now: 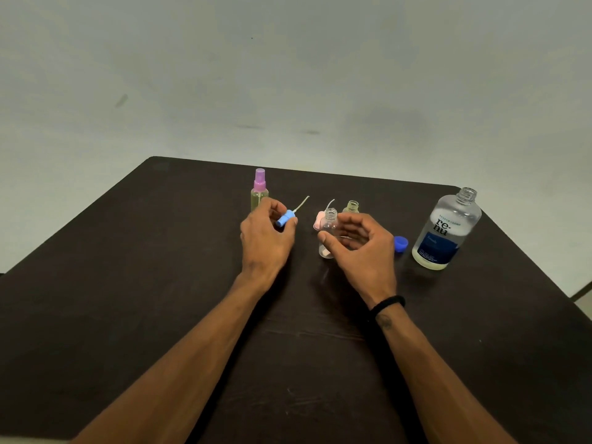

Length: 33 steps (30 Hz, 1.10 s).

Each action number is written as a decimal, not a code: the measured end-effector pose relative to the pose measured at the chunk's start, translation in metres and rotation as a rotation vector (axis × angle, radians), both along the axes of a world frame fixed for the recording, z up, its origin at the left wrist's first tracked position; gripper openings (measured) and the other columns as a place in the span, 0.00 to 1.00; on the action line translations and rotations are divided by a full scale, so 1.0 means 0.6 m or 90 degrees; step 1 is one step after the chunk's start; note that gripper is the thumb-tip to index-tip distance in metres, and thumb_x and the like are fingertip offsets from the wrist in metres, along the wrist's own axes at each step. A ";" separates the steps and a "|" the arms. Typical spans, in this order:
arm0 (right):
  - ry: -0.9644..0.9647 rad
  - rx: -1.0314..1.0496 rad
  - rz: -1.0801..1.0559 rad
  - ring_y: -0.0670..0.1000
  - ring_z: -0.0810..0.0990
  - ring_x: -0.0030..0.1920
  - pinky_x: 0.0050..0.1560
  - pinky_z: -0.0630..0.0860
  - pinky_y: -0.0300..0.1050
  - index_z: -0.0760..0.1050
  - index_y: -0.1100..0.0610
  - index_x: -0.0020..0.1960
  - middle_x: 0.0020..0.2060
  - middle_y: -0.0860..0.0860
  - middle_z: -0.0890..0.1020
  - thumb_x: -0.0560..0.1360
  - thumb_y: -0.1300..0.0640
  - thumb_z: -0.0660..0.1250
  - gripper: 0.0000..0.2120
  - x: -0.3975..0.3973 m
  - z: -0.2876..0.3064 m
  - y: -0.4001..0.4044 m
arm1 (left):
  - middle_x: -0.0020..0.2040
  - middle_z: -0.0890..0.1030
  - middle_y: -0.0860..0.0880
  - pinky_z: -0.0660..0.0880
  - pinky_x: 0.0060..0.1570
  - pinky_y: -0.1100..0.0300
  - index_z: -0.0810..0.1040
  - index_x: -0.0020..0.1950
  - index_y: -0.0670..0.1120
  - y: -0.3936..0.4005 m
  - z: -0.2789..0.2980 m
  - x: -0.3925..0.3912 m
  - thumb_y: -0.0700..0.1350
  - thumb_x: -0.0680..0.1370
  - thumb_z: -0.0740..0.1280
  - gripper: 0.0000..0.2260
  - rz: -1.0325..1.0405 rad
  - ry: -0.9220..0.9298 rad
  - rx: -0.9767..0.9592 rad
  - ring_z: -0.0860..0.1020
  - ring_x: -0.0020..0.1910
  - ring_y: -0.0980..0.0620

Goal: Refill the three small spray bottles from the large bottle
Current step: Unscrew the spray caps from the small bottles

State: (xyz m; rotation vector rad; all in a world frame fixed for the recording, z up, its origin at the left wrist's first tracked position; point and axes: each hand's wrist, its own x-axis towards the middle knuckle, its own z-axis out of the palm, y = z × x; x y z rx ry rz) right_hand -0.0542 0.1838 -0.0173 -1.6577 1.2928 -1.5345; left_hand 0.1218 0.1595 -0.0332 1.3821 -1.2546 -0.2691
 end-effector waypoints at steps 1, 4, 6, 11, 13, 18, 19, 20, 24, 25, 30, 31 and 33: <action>-0.002 0.000 0.001 0.41 0.86 0.53 0.55 0.83 0.37 0.81 0.47 0.58 0.52 0.44 0.86 0.70 0.57 0.84 0.20 -0.001 0.000 0.001 | 0.46 0.83 0.54 0.82 0.46 0.56 0.79 0.51 0.50 -0.006 -0.001 -0.002 0.46 0.76 0.78 0.09 0.020 -0.029 0.016 0.82 0.43 0.55; -0.010 0.004 -0.001 0.43 0.86 0.53 0.54 0.83 0.38 0.81 0.47 0.57 0.51 0.45 0.86 0.70 0.58 0.85 0.20 -0.002 -0.003 0.000 | 0.47 0.81 0.54 0.77 0.41 0.59 0.77 0.52 0.51 -0.025 -0.001 -0.010 0.49 0.77 0.76 0.09 0.068 -0.110 0.064 0.80 0.43 0.54; -0.010 0.013 -0.005 0.43 0.87 0.52 0.54 0.84 0.40 0.81 0.49 0.57 0.51 0.46 0.86 0.69 0.57 0.85 0.21 -0.002 -0.006 -0.002 | 0.46 0.81 0.52 0.73 0.39 0.58 0.76 0.51 0.50 -0.034 0.000 -0.020 0.48 0.78 0.74 0.09 0.071 -0.154 0.073 0.79 0.43 0.53; -0.011 0.025 -0.008 0.44 0.87 0.52 0.55 0.85 0.41 0.81 0.50 0.58 0.51 0.45 0.86 0.69 0.56 0.85 0.21 -0.002 -0.009 -0.007 | 0.47 0.80 0.50 0.77 0.41 0.51 0.75 0.53 0.48 -0.058 0.004 -0.035 0.49 0.79 0.72 0.09 0.086 -0.216 0.111 0.78 0.45 0.49; -0.010 0.024 -0.007 0.44 0.87 0.52 0.55 0.85 0.41 0.81 0.50 0.58 0.51 0.45 0.86 0.69 0.56 0.85 0.21 0.000 -0.010 -0.007 | 0.47 0.80 0.49 0.78 0.43 0.50 0.75 0.53 0.48 -0.062 0.004 -0.036 0.50 0.79 0.72 0.09 0.089 -0.225 0.117 0.79 0.46 0.48; -0.001 0.036 -0.016 0.43 0.87 0.53 0.56 0.85 0.42 0.81 0.51 0.59 0.51 0.44 0.86 0.68 0.56 0.86 0.23 0.001 -0.011 -0.006 | 0.47 0.79 0.49 0.78 0.41 0.52 0.75 0.52 0.48 -0.057 -0.002 -0.035 0.51 0.78 0.75 0.12 0.081 -0.218 0.105 0.78 0.44 0.49; 0.007 0.037 -0.018 0.43 0.87 0.53 0.56 0.85 0.42 0.81 0.51 0.60 0.51 0.44 0.86 0.68 0.55 0.86 0.24 0.001 -0.011 -0.005 | 0.47 0.78 0.49 0.75 0.40 0.54 0.75 0.52 0.48 -0.054 -0.002 -0.035 0.51 0.78 0.75 0.12 0.077 -0.211 0.099 0.77 0.44 0.50; 0.012 0.037 -0.018 0.42 0.86 0.53 0.56 0.85 0.42 0.81 0.51 0.61 0.51 0.44 0.86 0.68 0.55 0.86 0.25 0.001 -0.011 -0.003 | 0.47 0.78 0.49 0.73 0.39 0.57 0.76 0.52 0.47 -0.050 -0.002 -0.035 0.50 0.78 0.75 0.11 0.072 -0.199 0.084 0.76 0.43 0.51; -0.006 0.025 -0.032 0.41 0.86 0.52 0.54 0.85 0.40 0.81 0.50 0.62 0.51 0.42 0.86 0.67 0.52 0.86 0.26 0.003 -0.006 0.004 | 0.46 0.73 0.50 0.63 0.36 0.67 0.75 0.45 0.46 -0.026 0.010 -0.032 0.47 0.79 0.74 0.10 0.130 -0.130 -0.083 0.72 0.40 0.54; -0.011 0.019 -0.040 0.41 0.86 0.52 0.54 0.84 0.39 0.81 0.51 0.62 0.51 0.42 0.85 0.67 0.51 0.86 0.27 0.003 -0.004 0.006 | 0.45 0.73 0.51 0.62 0.36 0.68 0.75 0.45 0.46 -0.021 0.015 -0.027 0.48 0.79 0.74 0.11 0.167 -0.109 -0.118 0.72 0.39 0.54; -0.029 -0.013 -0.064 0.44 0.86 0.52 0.53 0.85 0.40 0.80 0.54 0.66 0.53 0.45 0.86 0.67 0.48 0.86 0.31 0.003 0.001 0.012 | 0.55 0.75 0.48 0.68 0.50 0.58 0.77 0.58 0.48 -0.025 0.018 0.014 0.55 0.78 0.73 0.15 0.257 0.005 -0.098 0.72 0.52 0.52; -0.029 -0.016 -0.067 0.44 0.86 0.52 0.53 0.85 0.40 0.80 0.53 0.66 0.54 0.45 0.86 0.67 0.48 0.86 0.31 0.003 0.001 0.013 | 0.60 0.75 0.48 0.68 0.53 0.56 0.76 0.64 0.49 -0.031 0.016 0.020 0.56 0.77 0.74 0.19 0.235 0.017 -0.058 0.71 0.57 0.51; -0.031 -0.027 -0.076 0.44 0.85 0.52 0.52 0.85 0.41 0.80 0.52 0.65 0.53 0.44 0.86 0.67 0.47 0.86 0.31 0.003 0.004 0.014 | 0.69 0.74 0.48 0.68 0.60 0.56 0.71 0.74 0.50 -0.041 0.011 0.031 0.56 0.77 0.75 0.28 0.170 0.041 0.020 0.70 0.66 0.49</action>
